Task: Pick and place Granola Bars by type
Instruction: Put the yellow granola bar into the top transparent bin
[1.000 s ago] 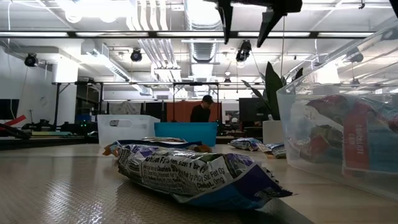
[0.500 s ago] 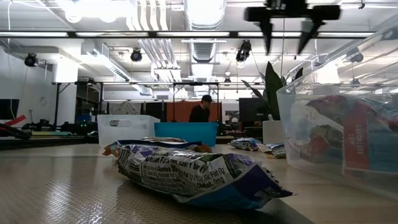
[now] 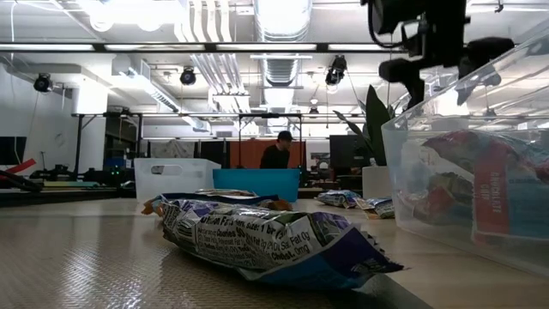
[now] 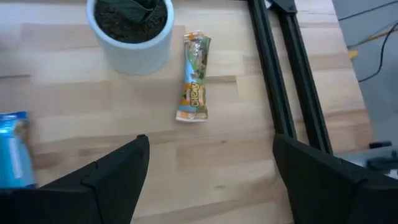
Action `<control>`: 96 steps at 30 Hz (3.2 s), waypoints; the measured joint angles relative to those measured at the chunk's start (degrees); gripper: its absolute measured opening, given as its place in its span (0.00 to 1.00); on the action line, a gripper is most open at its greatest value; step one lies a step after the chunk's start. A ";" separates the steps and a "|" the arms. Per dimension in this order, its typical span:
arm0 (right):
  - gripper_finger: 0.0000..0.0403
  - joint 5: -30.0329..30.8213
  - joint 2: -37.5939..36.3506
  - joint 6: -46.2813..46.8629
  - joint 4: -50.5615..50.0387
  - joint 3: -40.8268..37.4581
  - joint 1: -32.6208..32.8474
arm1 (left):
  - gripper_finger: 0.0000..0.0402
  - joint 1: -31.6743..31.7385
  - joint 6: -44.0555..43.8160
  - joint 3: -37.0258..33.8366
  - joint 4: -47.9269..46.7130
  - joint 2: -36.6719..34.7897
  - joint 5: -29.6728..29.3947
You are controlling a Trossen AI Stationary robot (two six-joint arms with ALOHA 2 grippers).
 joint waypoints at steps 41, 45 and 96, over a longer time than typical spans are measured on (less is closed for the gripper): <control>0.82 -12.52 -5.62 -36.49 35.86 -21.24 -31.12 | 0.44 0.11 0.55 0.00 0.40 -0.02 -3.06; 0.82 -13.58 -5.62 -36.99 36.48 -22.50 -31.10 | 0.44 0.22 0.59 0.00 0.40 -0.02 -3.06; 0.46 -20.19 -5.59 -39.34 54.53 -33.71 -34.20 | 0.44 0.36 0.33 0.00 0.46 -0.20 -3.04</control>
